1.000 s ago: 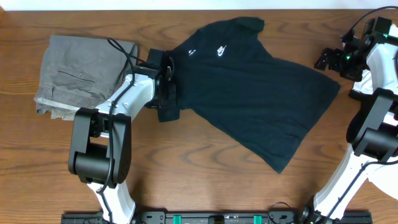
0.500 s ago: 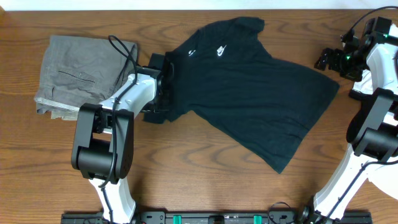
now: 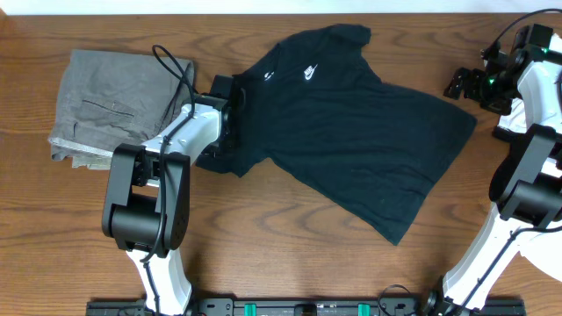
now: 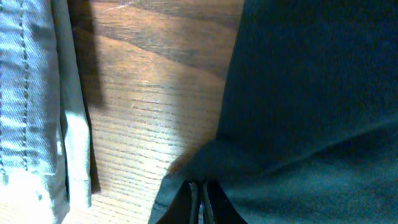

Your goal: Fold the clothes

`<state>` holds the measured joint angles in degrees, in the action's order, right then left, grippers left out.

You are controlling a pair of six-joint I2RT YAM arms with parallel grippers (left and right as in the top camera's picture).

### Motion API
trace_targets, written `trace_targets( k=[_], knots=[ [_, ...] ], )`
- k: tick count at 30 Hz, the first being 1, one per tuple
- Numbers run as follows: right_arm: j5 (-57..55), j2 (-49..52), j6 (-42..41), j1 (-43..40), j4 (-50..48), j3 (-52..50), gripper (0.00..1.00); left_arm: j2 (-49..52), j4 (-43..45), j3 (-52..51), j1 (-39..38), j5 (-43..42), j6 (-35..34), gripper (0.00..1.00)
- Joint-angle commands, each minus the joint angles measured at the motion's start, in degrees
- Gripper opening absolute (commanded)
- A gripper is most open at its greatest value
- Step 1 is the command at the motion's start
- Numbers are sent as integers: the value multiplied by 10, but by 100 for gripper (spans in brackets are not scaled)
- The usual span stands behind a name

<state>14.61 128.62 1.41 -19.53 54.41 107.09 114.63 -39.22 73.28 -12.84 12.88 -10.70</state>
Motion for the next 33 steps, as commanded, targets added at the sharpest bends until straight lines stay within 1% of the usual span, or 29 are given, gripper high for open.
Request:
trace_targets(
  k=[1, 5, 10, 12, 15, 18, 20, 21, 22, 23, 24, 25, 27, 30, 33],
  knots=[
    [6, 4, -10, -3, 1, 7, 99, 4, -10, 16, 3, 11, -1, 6],
    [6, 4, -10, -3, 0, 7, 99, 3, -11, 16, 3, 10, -2, 6],
    [6, 4, -10, -3, 0, 7, 99, 3, -5, 16, 3, -33, -1, 6],
    [9, 4, -11, -3, -4, 7, 99, 3, -2, 16, 3, -35, -2, 6],
    [31, 4, -43, -3, -19, 7, 99, 3, -2, 16, 3, -35, -2, 6],
    [77, 4, -74, -3, 18, 7, 99, 3, -4, 16, 3, -35, -2, 6],
    [85, 4, -69, -3, 52, 7, 99, 3, -4, 16, 3, -35, -2, 6],
    [77, 4, -54, -3, 60, 7, 92, 3, -4, 16, 3, -35, -2, 6],
    [64, 4, -52, -3, 70, 7, 74, 3, -4, 16, 3, -35, -2, 6],
    [50, 4, -52, -3, 83, 6, 47, 3, -4, 16, 3, -35, -2, 6],
    [38, 4, -53, -3, 93, 4, 31, 3, -4, 16, 3, -35, -2, 6],
    [26, 4, -53, -3, 97, 0, 26, 3, -4, 16, 3, -35, -2, 6],
    [0, 4, -57, -3, 92, -11, 19, 3, -4, 16, 3, -35, -2, 6],
    [-27, 11, -62, -3, 68, -27, 2, 3, -4, 16, 3, -35, -2, 6],
    [-40, 25, -61, -2, 48, -32, 1, 3, -4, 16, 3, -35, -2, 6]
  ],
)
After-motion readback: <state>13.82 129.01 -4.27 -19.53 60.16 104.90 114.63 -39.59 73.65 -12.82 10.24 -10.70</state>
